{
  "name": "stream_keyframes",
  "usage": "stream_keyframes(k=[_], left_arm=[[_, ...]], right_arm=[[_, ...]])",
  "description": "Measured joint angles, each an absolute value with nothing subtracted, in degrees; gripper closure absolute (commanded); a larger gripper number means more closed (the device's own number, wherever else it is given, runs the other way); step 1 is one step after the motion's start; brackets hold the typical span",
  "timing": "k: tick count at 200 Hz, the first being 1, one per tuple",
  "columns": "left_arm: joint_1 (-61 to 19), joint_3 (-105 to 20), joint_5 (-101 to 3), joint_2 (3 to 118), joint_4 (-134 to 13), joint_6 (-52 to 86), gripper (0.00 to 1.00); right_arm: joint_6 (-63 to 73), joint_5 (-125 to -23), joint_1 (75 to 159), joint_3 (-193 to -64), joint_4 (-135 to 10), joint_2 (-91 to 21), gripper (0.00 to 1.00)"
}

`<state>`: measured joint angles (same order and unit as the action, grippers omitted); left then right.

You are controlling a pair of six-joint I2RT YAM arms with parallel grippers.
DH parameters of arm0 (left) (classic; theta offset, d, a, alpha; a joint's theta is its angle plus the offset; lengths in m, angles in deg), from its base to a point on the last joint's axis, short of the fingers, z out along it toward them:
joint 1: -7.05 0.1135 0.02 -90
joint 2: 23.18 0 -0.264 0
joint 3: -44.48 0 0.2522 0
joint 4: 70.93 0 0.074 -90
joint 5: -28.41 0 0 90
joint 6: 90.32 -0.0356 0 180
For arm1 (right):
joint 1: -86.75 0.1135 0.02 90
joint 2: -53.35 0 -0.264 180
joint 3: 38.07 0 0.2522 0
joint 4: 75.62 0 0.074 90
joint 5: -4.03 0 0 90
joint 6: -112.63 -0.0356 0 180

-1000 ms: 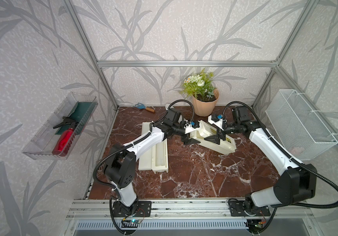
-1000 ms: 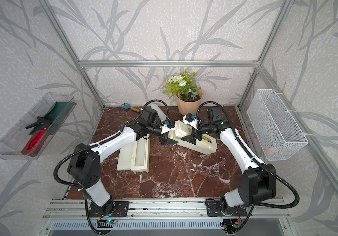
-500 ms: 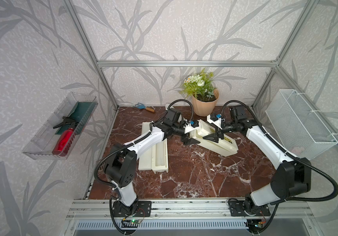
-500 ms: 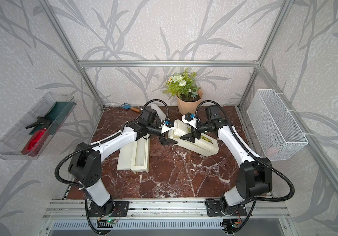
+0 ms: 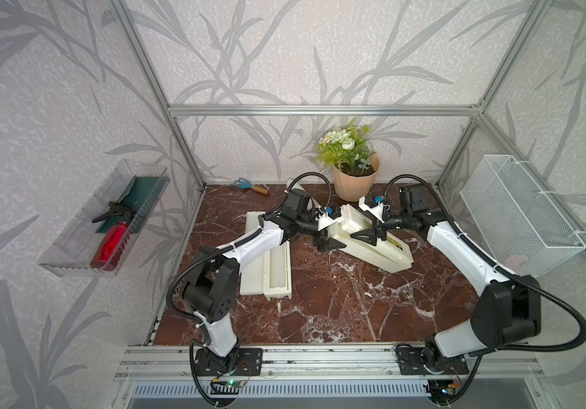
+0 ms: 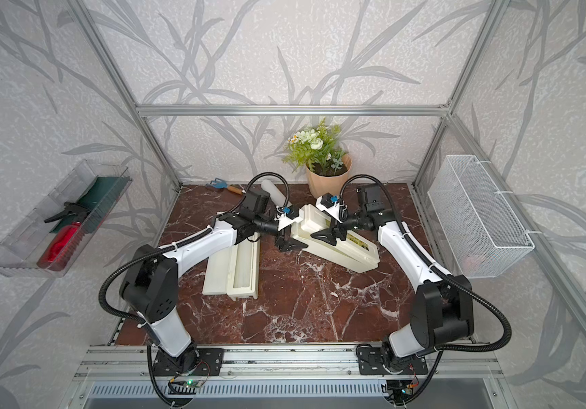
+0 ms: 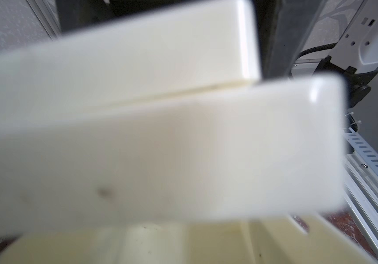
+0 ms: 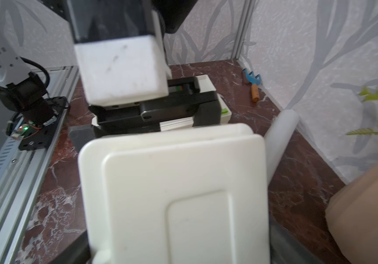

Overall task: Put plastic wrap rolls into dispensers
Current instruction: Open the lid of the plastic wrap cutting box, then place the lid at the center of the board, then place the plastic wrap cutting box at the center of the board.

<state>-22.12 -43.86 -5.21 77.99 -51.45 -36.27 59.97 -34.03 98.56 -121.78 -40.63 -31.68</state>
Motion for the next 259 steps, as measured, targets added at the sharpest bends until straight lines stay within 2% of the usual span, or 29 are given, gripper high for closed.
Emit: stream_keyframes(k=[47,98,159,208,259], left_arm=[[-20.4,-41.9,-6.5,77.9,-55.9,-36.1,1.0],[-19.2,-38.0,-9.0,77.5,-61.7,-33.8,1.0],[-19.3,-28.9,-13.7,74.4,-69.0,-28.7,1.0],[-20.1,-23.9,-15.0,72.5,-72.5,-26.2,1.0],[-23.7,-24.8,-15.2,74.9,-73.2,-24.1,1.0]], right_arm=[[51.1,-46.0,94.9,-118.9,-43.1,-29.2,0.62],[51.1,-57.7,94.5,-121.0,-38.4,-32.3,0.64],[51.0,-66.7,88.8,-120.6,-37.7,-35.5,0.62],[48.4,-75.4,84.2,-121.0,-37.3,-42.5,0.61],[46.1,-81.8,82.7,-124.0,-37.1,-51.1,0.6]])
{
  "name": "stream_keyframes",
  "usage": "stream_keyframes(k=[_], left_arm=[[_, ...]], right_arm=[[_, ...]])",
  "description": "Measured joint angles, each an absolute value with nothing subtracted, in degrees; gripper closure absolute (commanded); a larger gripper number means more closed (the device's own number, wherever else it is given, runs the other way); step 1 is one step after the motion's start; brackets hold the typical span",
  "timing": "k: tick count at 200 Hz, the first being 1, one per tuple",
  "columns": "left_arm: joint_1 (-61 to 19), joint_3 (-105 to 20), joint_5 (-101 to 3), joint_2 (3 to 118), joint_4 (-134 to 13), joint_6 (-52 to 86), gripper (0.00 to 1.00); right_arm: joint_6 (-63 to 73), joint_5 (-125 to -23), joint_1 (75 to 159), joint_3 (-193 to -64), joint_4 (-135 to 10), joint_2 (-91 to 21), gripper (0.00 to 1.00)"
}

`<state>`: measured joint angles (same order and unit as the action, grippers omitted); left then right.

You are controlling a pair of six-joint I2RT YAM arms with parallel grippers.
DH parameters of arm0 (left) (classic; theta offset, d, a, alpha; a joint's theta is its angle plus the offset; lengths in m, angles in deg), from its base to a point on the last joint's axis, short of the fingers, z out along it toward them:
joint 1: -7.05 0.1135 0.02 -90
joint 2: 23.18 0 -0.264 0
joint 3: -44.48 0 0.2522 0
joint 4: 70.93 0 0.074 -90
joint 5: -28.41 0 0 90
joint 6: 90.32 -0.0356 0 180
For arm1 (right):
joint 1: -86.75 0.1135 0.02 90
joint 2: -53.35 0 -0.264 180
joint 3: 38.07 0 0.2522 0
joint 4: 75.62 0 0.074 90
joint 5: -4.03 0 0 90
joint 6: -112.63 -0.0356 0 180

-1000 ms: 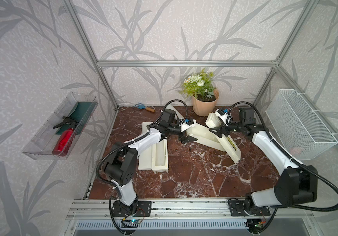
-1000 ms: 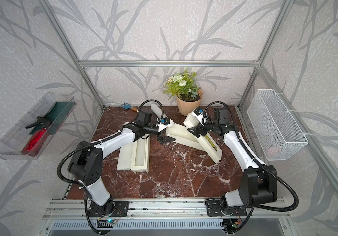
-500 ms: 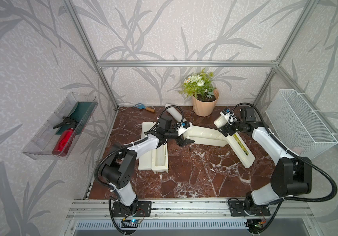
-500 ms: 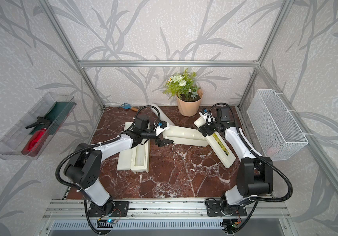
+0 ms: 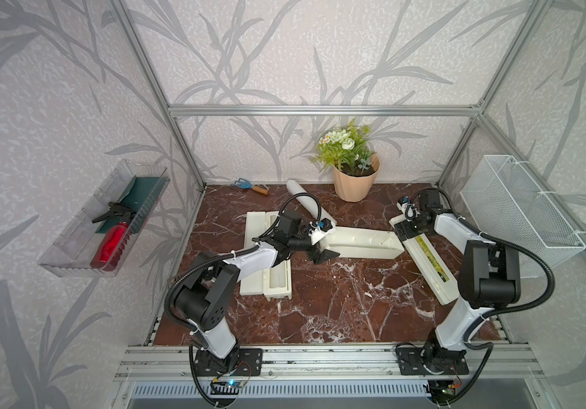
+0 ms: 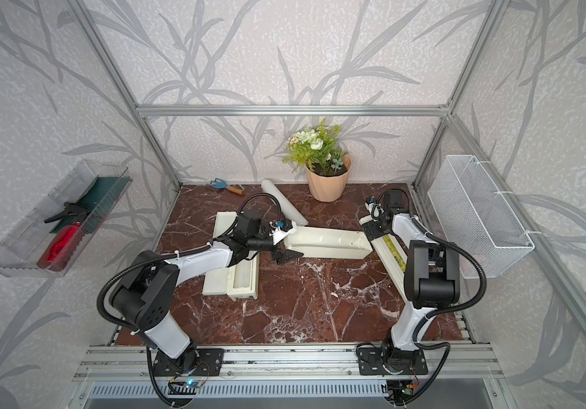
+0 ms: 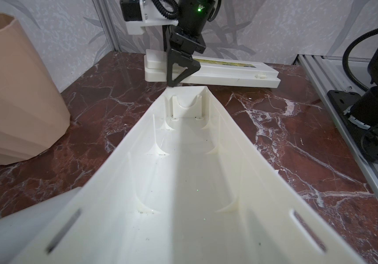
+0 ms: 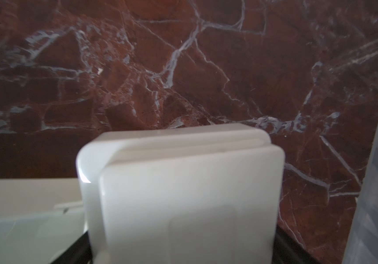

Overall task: Put plastic wrap rolls into dispensers
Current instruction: Place the plastic wrap cutting box at the center of the board.

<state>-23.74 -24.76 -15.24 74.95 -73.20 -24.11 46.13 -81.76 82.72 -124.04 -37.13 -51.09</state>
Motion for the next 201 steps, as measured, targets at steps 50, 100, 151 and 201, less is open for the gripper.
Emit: stream_keyframes(k=[50,100,151,201], left_arm=[[-25.9,-28.0,-18.0,79.1,-71.8,-23.0,1.0],[-26.5,-32.3,-21.0,82.8,-66.3,-23.3,1.0],[-26.6,-33.4,-23.1,83.1,-62.3,-23.9,1.0],[-27.1,-35.2,-25.3,83.2,-54.0,-24.7,1.0]], right_arm=[[44.6,-81.4,79.4,-126.4,-36.6,-52.9,0.57],[44.3,-80.0,78.0,-129.7,-36.3,-55.5,0.55],[43.5,-79.4,77.3,-129.7,-35.3,-55.2,0.53],[42.9,-79.0,76.1,-129.5,-32.1,-54.0,0.52]])
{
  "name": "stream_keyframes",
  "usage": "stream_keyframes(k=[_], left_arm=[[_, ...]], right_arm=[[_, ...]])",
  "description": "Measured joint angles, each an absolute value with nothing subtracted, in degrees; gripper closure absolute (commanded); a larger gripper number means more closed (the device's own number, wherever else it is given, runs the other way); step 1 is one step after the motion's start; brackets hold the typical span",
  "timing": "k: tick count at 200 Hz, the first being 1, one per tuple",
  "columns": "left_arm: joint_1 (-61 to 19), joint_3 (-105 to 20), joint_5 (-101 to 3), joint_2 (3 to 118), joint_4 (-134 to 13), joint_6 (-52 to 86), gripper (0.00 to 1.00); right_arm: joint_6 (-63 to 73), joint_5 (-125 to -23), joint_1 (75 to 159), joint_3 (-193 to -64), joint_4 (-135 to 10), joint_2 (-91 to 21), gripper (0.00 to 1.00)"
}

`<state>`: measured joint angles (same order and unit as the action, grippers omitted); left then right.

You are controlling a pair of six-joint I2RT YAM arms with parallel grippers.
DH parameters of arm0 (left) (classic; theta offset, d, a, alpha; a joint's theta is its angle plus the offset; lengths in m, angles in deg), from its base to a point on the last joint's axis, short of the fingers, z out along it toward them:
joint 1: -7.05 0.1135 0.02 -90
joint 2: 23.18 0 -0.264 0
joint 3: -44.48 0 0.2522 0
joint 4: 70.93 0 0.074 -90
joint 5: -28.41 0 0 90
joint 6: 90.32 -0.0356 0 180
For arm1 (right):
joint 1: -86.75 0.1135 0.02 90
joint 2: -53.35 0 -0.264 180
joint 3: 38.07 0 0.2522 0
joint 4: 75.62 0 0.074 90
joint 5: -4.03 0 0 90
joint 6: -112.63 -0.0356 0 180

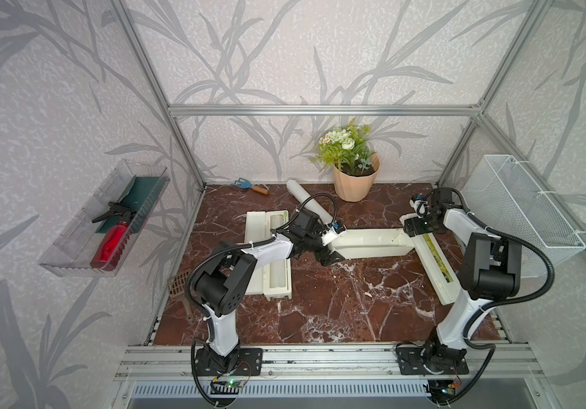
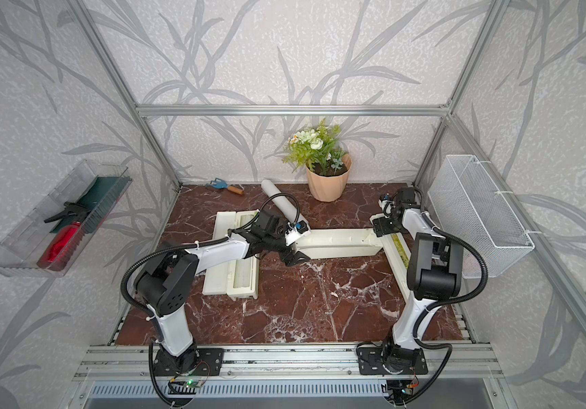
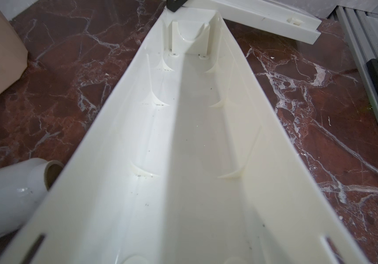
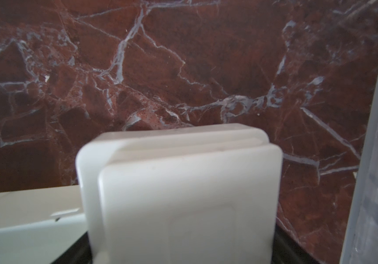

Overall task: Put plastic wrap rolls into dispensers
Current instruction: Place the plastic wrap cutting box at the center of the board.

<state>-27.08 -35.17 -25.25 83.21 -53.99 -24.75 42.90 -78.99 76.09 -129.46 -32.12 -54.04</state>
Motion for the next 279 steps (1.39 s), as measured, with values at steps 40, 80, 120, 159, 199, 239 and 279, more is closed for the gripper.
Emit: stream_keyframes(k=[40,80,120,159,199,239,279], left_arm=[[-26.9,-35.1,-25.9,85.0,-48.0,-22.7,1.0],[-26.4,-35.2,-27.3,85.9,-44.3,-19.0,1.0],[-26.2,-35.8,-29.1,86.5,-42.9,-18.1,1.0],[-26.8,-39.1,-30.2,88.0,-40.3,-18.1,0.72],[-27.2,-40.2,-31.7,88.8,-39.1,-18.1,0.47],[-27.7,-40.2,-32.8,88.8,-38.4,-18.1,0.17],[-28.1,-40.1,-35.9,88.7,-36.3,-17.2,0.01]], right_arm=[[42.5,-79.2,75.4,-129.2,-29.4,-52.4,0.5],[39.7,-82.6,71.7,-129.2,-30.2,-52.0,0.5],[39.0,-82.5,70.7,-130.4,-30.4,-54.1,0.5],[38.7,-81.4,71.3,-133.3,-30.0,-62.7,0.43],[38.5,-79.9,71.5,-133.4,-30.4,-63.3,0.24],[37.7,-77.7,71.4,-132.3,-30.4,-62.0,0.01],[36.0,-74.8,72.4,-130.1,-30.6,-55.7,0.01]])
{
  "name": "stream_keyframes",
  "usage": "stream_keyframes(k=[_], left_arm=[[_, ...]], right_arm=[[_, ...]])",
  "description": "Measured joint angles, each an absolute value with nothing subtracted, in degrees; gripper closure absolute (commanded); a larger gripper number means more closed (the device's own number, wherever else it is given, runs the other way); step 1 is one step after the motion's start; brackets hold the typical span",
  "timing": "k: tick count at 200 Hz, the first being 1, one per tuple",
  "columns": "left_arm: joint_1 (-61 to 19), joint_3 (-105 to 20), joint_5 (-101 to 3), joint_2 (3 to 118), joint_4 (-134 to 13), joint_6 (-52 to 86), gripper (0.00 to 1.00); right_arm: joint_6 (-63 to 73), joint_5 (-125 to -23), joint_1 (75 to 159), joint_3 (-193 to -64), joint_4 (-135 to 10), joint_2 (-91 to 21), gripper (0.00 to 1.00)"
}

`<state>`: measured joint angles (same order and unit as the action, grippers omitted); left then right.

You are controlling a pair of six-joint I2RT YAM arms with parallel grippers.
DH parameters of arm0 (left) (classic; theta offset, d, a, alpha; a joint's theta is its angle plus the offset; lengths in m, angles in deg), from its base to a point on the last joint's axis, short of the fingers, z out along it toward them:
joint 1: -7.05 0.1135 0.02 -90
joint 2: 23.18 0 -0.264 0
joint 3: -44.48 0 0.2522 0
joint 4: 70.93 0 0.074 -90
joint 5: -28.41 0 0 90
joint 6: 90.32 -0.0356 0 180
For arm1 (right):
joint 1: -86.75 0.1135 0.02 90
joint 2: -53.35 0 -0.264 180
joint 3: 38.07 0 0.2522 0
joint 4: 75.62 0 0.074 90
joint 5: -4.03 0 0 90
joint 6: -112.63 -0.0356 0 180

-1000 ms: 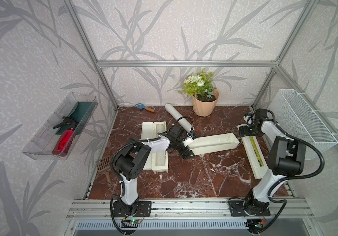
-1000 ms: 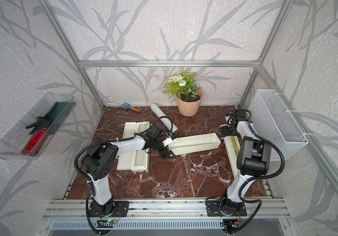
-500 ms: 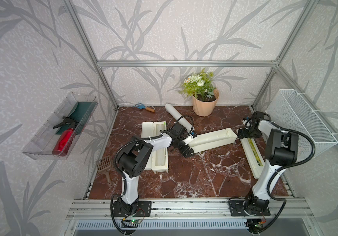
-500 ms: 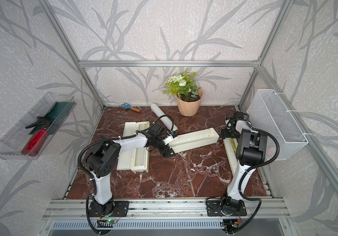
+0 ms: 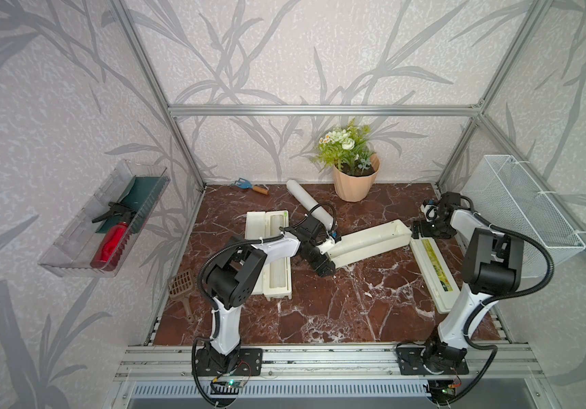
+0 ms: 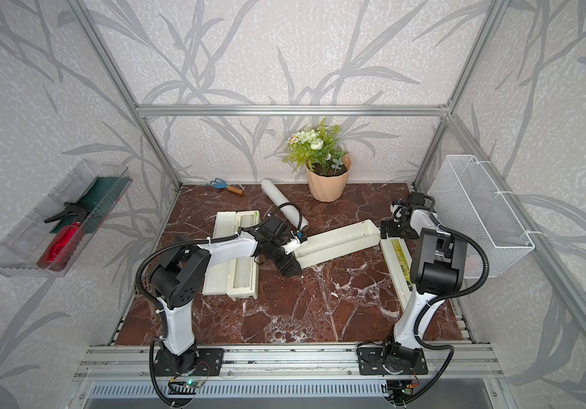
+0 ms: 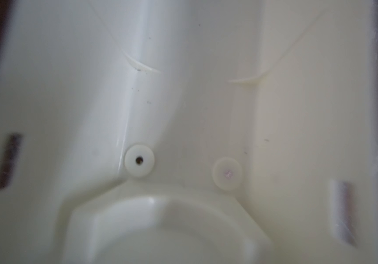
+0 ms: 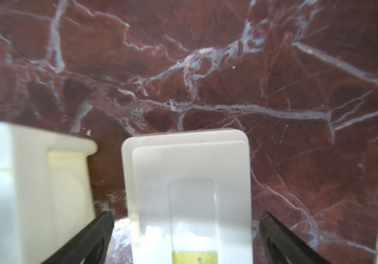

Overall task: Put plastic wrap rolls into dispensers
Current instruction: Place the plastic wrap cutting box at the center of the board, then pick up the plastic wrap from the center of the board.

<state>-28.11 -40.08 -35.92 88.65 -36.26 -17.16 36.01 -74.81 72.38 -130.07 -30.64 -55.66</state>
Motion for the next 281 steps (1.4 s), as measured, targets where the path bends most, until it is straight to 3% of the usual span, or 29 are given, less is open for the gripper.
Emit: stream_keyframes(k=[45,109,167,203,281], left_arm=[[-28.9,-40.7,-38.7,88.7,-34.6,-17.0,0.01],[-29.0,-42.3,-44.5,84.8,-30.1,-11.9,0.01],[-26.3,-67.2,-54.5,88.2,-24.9,5.7,0.01],[-23.9,-71.6,-59.0,89.7,-23.2,14.9,0.0],[-19.2,-107.2,-61.1,117.9,-10.2,45.4,0.0]], right_arm=[[36.1,-71.2,76.3,-127.0,-32.7,-47.0,0.01],[36.1,-67.8,78.6,-123.3,-34.2,-46.8,0.01],[36.1,-66.3,82.3,-123.3,-35.7,-48.0,0.01],[35.5,-66.3,82.3,-123.1,-36.0,-49.0,0.03],[33.1,-65.3,86.9,-124.0,-36.2,-53.9,0.07]])
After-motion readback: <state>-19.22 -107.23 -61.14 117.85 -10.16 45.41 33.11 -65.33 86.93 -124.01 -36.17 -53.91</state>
